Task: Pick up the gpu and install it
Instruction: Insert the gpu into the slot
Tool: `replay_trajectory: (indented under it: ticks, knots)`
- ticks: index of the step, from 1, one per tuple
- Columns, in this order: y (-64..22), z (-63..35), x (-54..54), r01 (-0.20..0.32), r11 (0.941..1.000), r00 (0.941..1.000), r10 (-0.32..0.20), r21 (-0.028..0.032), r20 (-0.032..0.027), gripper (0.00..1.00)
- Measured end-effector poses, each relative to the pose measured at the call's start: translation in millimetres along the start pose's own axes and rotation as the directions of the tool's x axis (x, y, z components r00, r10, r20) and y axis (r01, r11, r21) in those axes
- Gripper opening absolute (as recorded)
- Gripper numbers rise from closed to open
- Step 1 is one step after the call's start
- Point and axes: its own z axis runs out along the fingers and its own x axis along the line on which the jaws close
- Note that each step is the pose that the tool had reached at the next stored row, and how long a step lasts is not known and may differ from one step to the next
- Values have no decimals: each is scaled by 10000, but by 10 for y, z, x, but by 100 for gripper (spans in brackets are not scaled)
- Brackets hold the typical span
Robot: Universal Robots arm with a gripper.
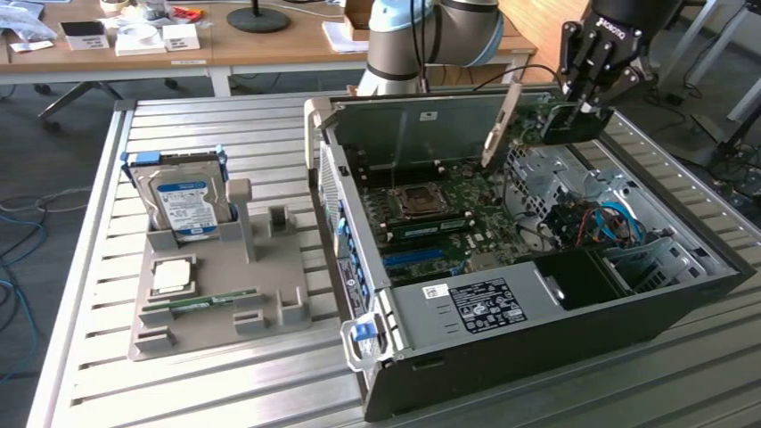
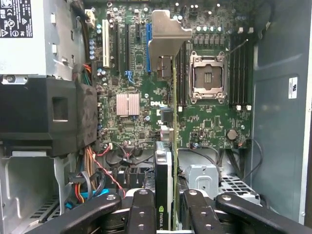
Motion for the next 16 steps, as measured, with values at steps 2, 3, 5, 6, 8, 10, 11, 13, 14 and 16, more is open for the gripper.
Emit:
replay_trajectory:
  ticks: [2, 3, 5, 6, 8, 10, 11, 13, 14, 16]
  knots:
    - [13, 27, 2, 1, 10000, 10000, -1, 1, -1, 27]
    - [23, 43, 3, 1, 10000, 10000, -1, 1, 0, 27]
    - [52, 73, 5, 1, 10000, 10000, -1, 14, 1, 27]
    - [62, 90, 7, 1, 10000, 10000, -1, 18, 1, 27]
    - [86, 123, 9, 2, 10000, 10000, -2, 23, 0, 27]
    - [115, 159, 11, 1, 10000, 10000, -1, 25, 0, 27]
    - [135, 177, 12, 1, 10000, 10000, -1, 25, 1, 27]
    - [173, 203, 14, 1, 10000, 10000, -1, 26, 0, 27]
    - [196, 211, 15, 0, 10000, 10000, 0, 27, 1, 27]
    - [246, 225, 18, 2, 10000, 10000, -2, 36, 2, 27]
